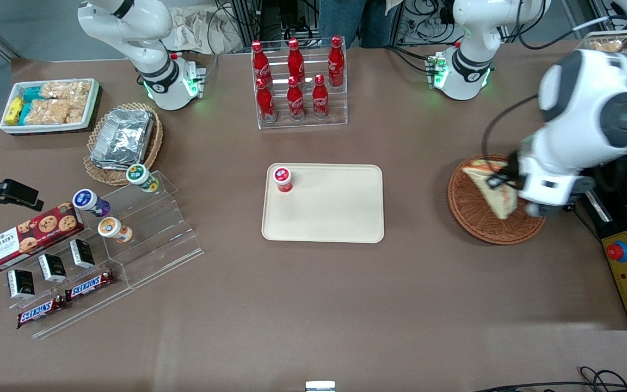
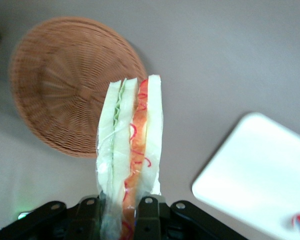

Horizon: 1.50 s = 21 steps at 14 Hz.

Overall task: Place sandwich from basket to tray
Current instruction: 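Lift the sandwich and carry it over the cream tray, then lower the sandwich onto the tray and open the left gripper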

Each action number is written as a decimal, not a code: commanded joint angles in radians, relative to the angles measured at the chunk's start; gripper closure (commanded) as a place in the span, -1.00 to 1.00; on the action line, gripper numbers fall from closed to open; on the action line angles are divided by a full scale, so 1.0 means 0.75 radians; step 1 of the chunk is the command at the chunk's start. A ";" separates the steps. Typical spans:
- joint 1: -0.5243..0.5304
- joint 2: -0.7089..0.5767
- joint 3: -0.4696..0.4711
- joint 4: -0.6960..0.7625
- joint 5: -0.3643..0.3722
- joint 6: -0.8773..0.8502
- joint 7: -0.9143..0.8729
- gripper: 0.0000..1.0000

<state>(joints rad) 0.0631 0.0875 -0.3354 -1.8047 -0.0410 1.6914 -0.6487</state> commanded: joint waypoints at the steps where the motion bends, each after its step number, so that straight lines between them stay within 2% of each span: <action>1: 0.004 0.035 -0.133 0.013 -0.086 0.045 0.147 1.00; 4: 0.000 0.086 -0.279 -0.038 -0.082 0.215 0.157 1.00; 6: -0.076 0.123 -0.310 -0.101 -0.058 0.340 0.151 1.00; 9: -0.194 0.125 -0.308 -0.342 0.073 0.711 0.017 1.00; 11: -0.237 0.173 -0.310 -0.428 0.205 0.869 -0.092 1.00; 15: -0.244 0.362 -0.310 -0.428 0.443 0.980 -0.219 1.00; 19: -0.246 0.456 -0.308 -0.426 0.533 1.025 -0.240 1.00; 21: -0.262 0.480 -0.306 -0.429 0.617 1.026 -0.307 1.00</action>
<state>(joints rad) -0.1220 0.4307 -0.5637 -2.1339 0.3543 2.4502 -0.8152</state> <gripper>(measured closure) 0.793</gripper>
